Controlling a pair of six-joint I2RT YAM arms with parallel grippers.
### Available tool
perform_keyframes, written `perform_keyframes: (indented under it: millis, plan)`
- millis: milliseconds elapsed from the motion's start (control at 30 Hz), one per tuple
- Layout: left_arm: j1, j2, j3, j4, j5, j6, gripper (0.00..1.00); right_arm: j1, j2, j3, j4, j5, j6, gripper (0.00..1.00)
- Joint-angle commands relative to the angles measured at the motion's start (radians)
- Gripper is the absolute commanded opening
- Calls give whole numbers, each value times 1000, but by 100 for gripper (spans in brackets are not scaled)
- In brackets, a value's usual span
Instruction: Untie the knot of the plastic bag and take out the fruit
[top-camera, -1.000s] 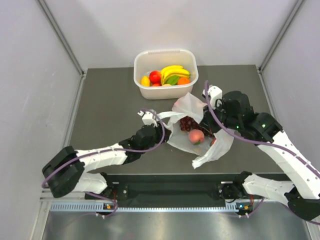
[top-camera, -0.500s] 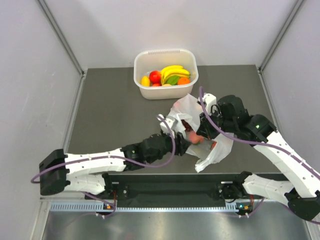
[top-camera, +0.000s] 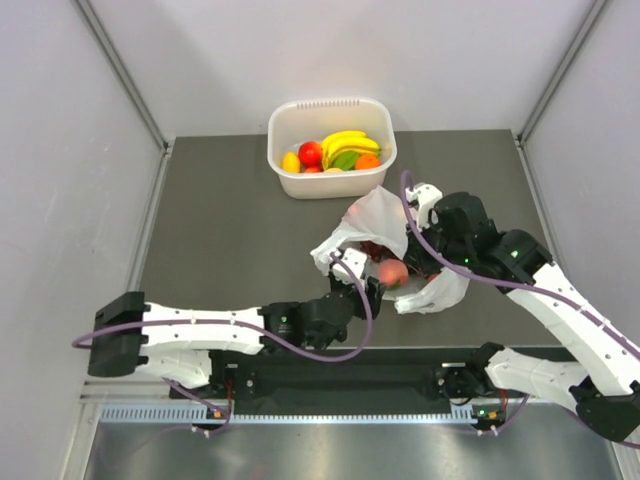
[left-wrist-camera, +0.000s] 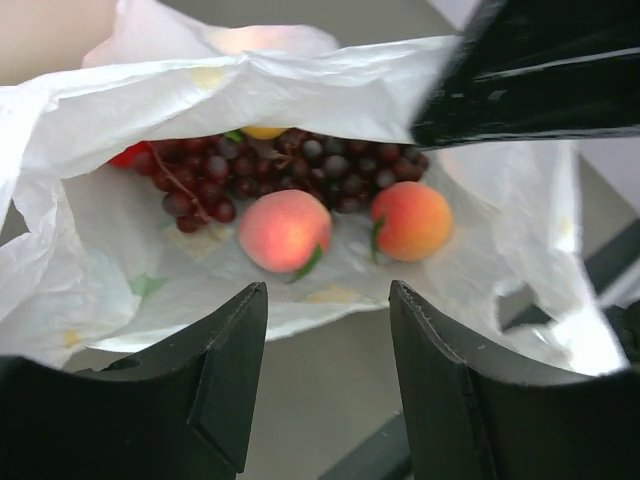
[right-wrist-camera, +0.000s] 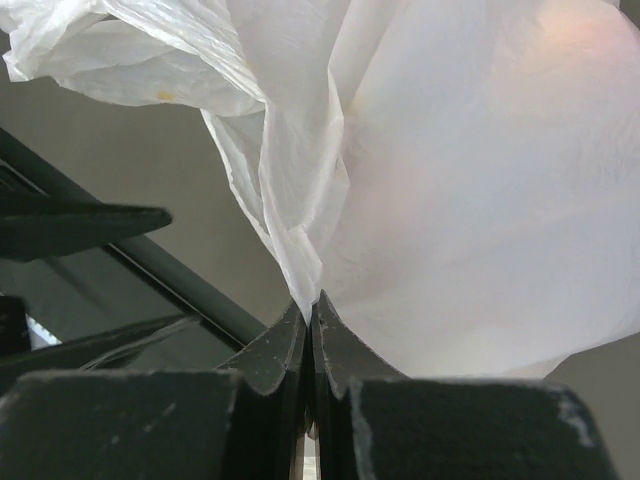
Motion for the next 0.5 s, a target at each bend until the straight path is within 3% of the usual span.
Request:
perform_keyframes:
  millis: [0,267,367,467]
  plan:
    - [37,93,37,22,-42,29,57,15,-16,17,10,15,9,0]
    - [194,213,31,211,208,101,59,16,-36,-6,27,4,21,0]
    - [228,256,1,350,301,135,62,16,-42,-23,42,-2,32,0]
    - [280,319,2,429,383,102,64,16,-44,-36,58,-2,44,0]
